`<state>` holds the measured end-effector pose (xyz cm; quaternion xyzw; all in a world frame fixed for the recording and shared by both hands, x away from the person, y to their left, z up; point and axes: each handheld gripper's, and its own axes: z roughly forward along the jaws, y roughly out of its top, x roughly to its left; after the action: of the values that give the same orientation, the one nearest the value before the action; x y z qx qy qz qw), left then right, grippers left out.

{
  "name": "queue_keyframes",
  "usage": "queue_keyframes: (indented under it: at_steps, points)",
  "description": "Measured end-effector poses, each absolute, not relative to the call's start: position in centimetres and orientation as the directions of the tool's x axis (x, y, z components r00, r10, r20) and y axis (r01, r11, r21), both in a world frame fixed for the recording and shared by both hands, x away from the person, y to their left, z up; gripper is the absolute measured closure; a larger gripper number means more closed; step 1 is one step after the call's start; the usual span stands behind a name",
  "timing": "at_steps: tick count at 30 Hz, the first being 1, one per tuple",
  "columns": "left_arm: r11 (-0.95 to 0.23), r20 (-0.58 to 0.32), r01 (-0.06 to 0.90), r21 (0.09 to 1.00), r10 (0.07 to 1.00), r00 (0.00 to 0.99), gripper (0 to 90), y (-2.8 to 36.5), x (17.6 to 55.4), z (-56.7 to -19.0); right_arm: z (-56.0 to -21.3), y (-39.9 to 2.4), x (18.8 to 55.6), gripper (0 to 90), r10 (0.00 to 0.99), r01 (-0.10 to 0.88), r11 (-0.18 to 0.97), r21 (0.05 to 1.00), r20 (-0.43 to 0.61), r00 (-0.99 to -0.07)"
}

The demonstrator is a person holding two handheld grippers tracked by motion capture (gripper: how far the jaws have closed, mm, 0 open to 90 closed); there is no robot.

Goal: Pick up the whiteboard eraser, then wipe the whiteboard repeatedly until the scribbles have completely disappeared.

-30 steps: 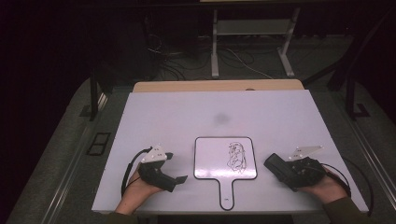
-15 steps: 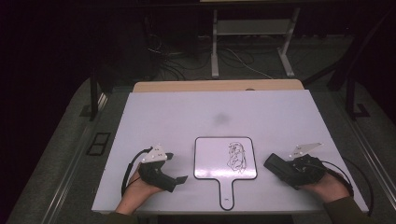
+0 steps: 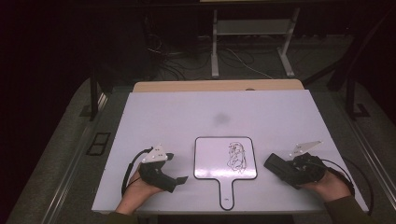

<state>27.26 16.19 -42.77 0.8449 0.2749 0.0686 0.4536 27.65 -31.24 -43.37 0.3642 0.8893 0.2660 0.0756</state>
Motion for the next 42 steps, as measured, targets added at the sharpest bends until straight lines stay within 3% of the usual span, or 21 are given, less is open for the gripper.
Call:
queue_keyframes:
  at_steps: [42]
  points:
    - [-0.416,-0.163,0.419,0.807,0.526,0.835,0.0,16.4,27.5,-43.0,-41.0,-30.8,30.1,38.5,0.678,0.597,0.511,0.619,0.138,-0.722]
